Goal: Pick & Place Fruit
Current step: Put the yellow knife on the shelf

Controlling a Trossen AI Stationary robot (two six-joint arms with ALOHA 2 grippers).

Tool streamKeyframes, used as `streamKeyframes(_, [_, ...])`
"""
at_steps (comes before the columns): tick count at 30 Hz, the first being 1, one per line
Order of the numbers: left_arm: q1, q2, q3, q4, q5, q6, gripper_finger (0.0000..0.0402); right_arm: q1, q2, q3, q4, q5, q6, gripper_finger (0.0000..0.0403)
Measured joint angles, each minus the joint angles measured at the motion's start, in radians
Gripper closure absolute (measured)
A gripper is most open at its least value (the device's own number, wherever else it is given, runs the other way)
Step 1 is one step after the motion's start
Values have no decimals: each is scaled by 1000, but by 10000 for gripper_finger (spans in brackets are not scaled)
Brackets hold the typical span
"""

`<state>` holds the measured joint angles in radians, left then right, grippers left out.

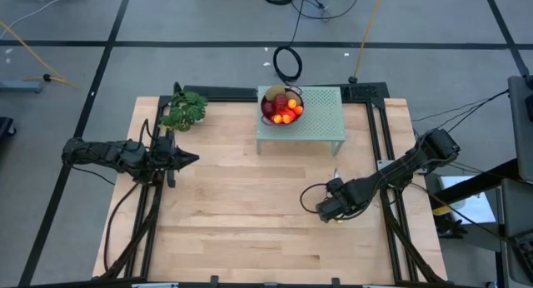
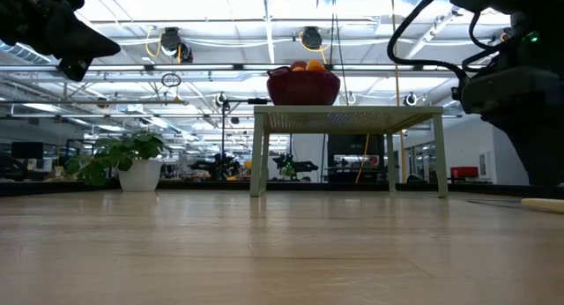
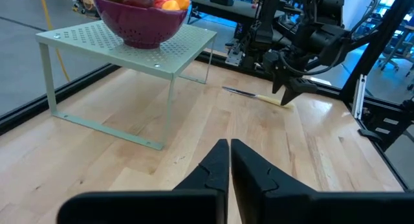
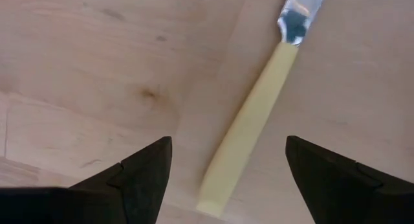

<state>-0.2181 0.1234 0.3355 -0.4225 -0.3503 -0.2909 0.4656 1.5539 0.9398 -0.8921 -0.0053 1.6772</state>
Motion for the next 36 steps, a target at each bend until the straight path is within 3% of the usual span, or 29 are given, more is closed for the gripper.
streamKeyframes(7, [0, 0, 0, 0, 0, -3, 374, 4, 0, -82, 105, -49, 51, 110])
streamKeyframes(17, [0, 0, 0, 0, 0, -6, 400, 4, -3, -120, 172, -52, 93, 120])
streamKeyframes(27, [0, 0, 0, 0, 0, -6, 374, 3, -2, -121, 173, -96, 167, 195])
streamKeyframes(36, [0, 0, 0, 0, 0, -5, 397, 3, -1, -122, 173, -102, 173, 280])
